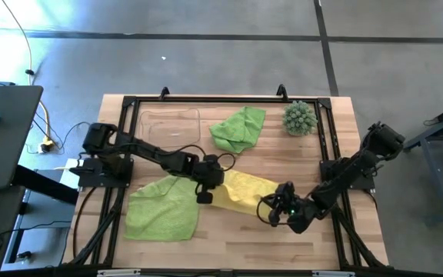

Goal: Roll microfiber towels into tight, uniform cylinder then place into a basket
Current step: Fold the yellow towel

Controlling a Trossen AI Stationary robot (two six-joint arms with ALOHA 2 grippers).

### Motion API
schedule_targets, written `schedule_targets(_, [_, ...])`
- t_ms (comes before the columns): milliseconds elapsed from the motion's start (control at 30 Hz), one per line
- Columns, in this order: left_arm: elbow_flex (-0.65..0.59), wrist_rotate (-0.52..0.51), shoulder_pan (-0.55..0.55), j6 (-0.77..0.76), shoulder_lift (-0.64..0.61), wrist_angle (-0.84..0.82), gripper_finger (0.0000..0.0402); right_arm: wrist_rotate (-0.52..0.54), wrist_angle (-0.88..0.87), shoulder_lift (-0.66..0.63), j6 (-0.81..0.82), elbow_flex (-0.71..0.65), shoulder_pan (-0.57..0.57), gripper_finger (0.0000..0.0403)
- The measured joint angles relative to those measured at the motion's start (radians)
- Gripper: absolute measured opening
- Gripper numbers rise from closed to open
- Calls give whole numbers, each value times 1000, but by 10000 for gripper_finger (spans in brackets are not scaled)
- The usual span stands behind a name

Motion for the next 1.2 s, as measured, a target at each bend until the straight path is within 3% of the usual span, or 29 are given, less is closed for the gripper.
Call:
schedule_targets(300, [0,-8,26,48,51,42,1,0,-113,0,71,0,-11,0])
schedule_targets(567, [7,-137,36,135,50,71,1,8,-246,0,159,0,-12,0])
schedule_targets(800, [62,-185,37,202,49,71,1,9,-369,-3,173,30,-12,0])
schedule_targets(1033, [110,-171,38,246,58,-31,1,6,-511,-4,187,109,-12,0])
schedule_targets(1200, [111,-170,38,208,59,-94,1,0,-513,-3,323,100,-12,0])
